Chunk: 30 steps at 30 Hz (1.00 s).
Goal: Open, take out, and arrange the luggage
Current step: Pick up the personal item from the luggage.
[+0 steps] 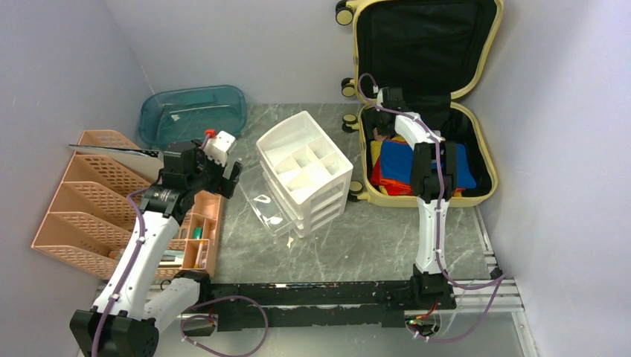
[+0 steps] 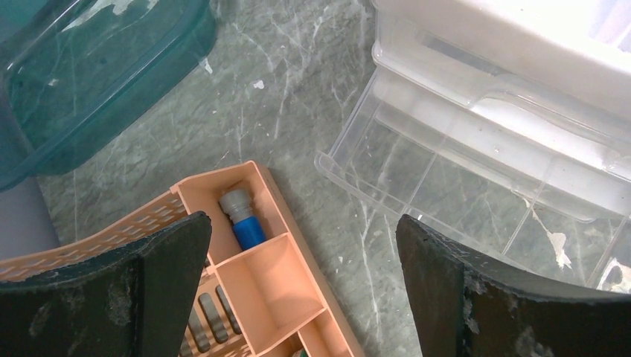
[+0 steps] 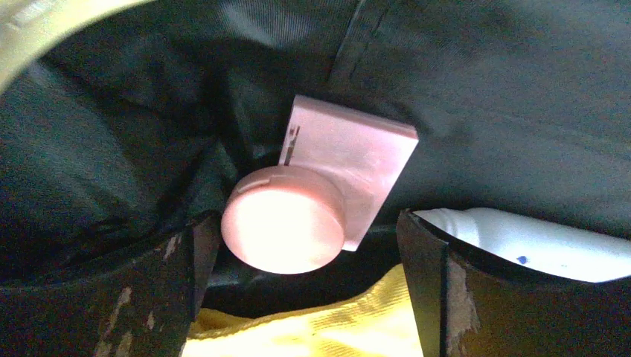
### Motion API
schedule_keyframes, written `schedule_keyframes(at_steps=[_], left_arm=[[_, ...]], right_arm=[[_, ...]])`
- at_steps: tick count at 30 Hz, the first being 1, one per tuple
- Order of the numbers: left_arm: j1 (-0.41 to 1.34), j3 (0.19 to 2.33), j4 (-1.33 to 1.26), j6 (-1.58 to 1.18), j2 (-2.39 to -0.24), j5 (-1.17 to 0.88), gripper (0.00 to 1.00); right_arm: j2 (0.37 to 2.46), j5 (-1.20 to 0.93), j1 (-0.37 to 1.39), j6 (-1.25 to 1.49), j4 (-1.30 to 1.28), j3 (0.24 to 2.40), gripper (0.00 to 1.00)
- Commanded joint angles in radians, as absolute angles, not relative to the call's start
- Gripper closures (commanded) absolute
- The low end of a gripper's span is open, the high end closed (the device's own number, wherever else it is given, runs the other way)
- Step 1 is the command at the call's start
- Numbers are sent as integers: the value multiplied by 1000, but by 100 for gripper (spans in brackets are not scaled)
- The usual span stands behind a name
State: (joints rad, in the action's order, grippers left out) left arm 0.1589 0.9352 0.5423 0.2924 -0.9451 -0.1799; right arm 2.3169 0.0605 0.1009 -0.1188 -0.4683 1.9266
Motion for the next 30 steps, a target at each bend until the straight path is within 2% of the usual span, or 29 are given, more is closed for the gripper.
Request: schedule_keyframes(at_steps=[1,9,15,18,21,27,30], left_arm=[[151,925,516,284,-926,-222,0],[143,913,515,284,-918,-234,0],[141,913,514,284,-922,-240,0],[140,913,514,283,-922,-241,0],[138,914,515,284,-923,-242,0],[133,911,514,284,-925,-250,0],[128,911,514,282,-925,-256,0]], right_arm=[[2328,32,79,-89,-475,1915,9],[2326,-64,64,-65,-441,1899,24],[2296,-91,64,-53,-377,1861,18],[2313,-87,64,-45,-373,1876,12],[2337,-78,66,-33,-369,1900,12],[2327,-40,75,-28,-336,1884,22],[2294,-16,75,-37,-316,1857,31]])
